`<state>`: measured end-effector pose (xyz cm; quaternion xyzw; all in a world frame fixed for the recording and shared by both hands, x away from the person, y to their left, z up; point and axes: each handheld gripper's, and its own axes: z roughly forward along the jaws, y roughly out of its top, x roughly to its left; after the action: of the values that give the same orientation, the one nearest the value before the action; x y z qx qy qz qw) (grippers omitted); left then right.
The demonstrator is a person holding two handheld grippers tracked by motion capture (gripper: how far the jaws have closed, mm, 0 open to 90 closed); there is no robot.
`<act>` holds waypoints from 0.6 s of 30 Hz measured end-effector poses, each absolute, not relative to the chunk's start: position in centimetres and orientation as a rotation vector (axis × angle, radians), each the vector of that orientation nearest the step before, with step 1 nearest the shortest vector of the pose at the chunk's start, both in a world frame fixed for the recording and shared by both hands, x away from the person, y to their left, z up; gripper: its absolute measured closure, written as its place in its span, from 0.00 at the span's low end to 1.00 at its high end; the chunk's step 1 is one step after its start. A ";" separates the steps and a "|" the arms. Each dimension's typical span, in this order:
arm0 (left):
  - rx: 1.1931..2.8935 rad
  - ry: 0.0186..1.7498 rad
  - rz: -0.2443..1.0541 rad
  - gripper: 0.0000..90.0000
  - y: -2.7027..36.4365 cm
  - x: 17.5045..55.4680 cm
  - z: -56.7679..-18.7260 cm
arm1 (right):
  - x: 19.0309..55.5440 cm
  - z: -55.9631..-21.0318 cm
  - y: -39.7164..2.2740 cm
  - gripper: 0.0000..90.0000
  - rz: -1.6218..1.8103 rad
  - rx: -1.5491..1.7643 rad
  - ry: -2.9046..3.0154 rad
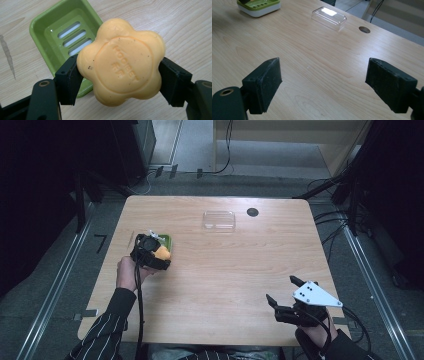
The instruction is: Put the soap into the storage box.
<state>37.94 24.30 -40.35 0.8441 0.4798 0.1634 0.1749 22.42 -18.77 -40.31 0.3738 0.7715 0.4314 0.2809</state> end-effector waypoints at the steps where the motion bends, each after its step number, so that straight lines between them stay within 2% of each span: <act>1: 2.392 1.360 0.463 0.32 24.3 37.9 -40.3 | 22.4 -40.3 -18.8 0.15 1.156 1.002 2.068; 18: 2.344 1.410 0.500 0.32 25.4 39.8 -40.4 | 22.4 -40.3 -18.8 0.15 1.157 1.002 2.069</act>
<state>39.82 25.37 -40.45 0.8293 0.4989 0.1768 0.1793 22.43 -18.77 -40.31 0.3738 0.7717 0.4315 0.2805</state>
